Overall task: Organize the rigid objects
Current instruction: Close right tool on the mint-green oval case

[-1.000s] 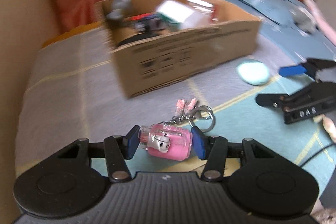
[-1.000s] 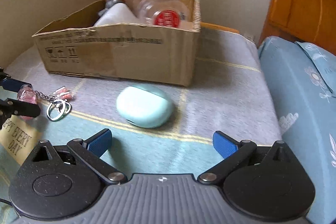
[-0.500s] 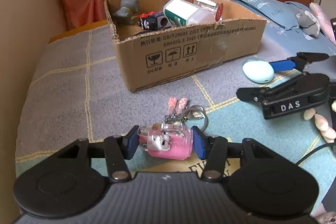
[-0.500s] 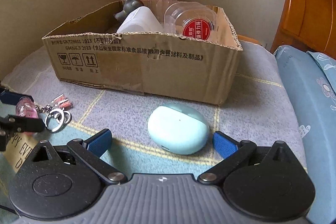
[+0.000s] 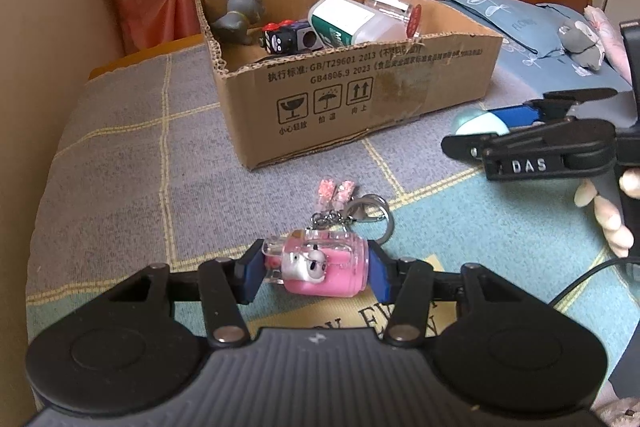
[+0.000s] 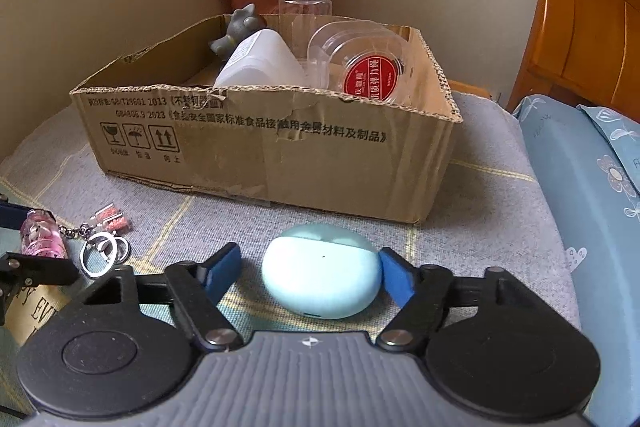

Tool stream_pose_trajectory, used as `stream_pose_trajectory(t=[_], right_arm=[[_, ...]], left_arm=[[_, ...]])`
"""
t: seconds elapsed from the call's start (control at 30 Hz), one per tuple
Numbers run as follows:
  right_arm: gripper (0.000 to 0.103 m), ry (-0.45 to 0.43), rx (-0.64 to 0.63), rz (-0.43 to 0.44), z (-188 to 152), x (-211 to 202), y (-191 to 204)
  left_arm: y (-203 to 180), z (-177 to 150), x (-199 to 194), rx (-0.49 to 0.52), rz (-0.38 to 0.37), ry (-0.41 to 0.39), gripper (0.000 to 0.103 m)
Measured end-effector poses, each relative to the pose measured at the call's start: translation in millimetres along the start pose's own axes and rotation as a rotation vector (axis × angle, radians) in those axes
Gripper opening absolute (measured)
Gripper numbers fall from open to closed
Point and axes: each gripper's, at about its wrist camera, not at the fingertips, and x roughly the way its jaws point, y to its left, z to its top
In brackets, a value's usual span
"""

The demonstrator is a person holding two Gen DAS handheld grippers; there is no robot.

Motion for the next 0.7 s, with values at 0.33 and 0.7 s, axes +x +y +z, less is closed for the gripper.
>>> stream_pose_trajectory(t=[0.33, 0.7], right_arm=[[0.066, 0.031, -0.079, 0.015, 4, -12, -1], [0.066, 0.070, -0.214, 0.127, 23, -53, -8]], left_arm=[[-3, 12, -12, 0.100, -0.046, 0.046, 0.050], [-4, 49, -41, 0.244, -0.079, 0.098, 0.050]])
